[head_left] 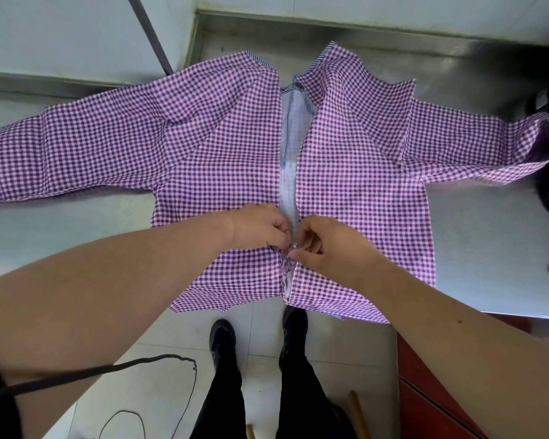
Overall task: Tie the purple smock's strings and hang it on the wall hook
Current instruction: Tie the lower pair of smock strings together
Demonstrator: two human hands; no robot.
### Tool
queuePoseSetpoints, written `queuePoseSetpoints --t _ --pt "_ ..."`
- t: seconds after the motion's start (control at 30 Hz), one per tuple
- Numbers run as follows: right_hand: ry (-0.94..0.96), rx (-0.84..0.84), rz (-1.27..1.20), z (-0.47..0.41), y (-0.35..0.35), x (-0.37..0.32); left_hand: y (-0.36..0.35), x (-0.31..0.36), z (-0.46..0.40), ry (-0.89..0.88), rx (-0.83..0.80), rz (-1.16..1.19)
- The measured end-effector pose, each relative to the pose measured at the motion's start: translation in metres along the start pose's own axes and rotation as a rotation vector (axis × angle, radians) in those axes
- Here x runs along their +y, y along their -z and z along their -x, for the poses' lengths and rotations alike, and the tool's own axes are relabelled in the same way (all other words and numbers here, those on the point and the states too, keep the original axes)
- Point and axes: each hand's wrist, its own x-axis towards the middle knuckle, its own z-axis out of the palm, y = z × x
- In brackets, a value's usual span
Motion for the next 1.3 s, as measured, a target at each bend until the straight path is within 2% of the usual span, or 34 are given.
queuePoseSetpoints --t 0.13,0.27,0.53,0.67,0.77,0.9,1.1,1.2,1.23,1.3 --pt "0.01 -0.002 0.036 -0.003 -0.003 -0.003 -0.001 0.0 -0.001 0.016 0.012 -0.023" --pt "0.012 0.051 -0.041 -0.003 -0.001 -0.004 -0.002 -0.002 -0.001 0.003 0.018 -0.047" --pt "0.069 -0.005 0.22 -0.009 -0.005 -0.004 -0.001 0.0 0.001 -0.013 0.008 -0.067" --pt "-0.021 -0.056 0.093 -0.011 -0.001 -0.001 -0.001 0.001 0.0 -0.006 0.022 -0.05" --pt "-0.086 -0.026 -0.054 -0.01 0.0 0.001 -0.001 -0.001 -0.001 -0.004 0.026 -0.042" --pt "-0.091 0.018 -0.077 -0.01 -0.002 -0.004 -0.001 -0.003 -0.002 -0.008 0.03 -0.099" --pt "-0.221 0.024 -0.161 -0.014 0.004 -0.007 -0.001 0.0 0.0 0.016 0.056 -0.136" --pt "-0.306 -0.043 -0.441 -0.011 0.007 -0.007 -0.001 0.0 -0.002 0.023 0.055 -0.151" --pt "-0.312 -0.093 -0.461 -0.013 0.009 -0.01 -0.001 0.0 -0.001 0.021 0.05 -0.15" --pt "-0.32 -0.194 -0.353 -0.018 0.014 -0.014 -0.002 -0.001 -0.001 0.013 0.041 -0.177"
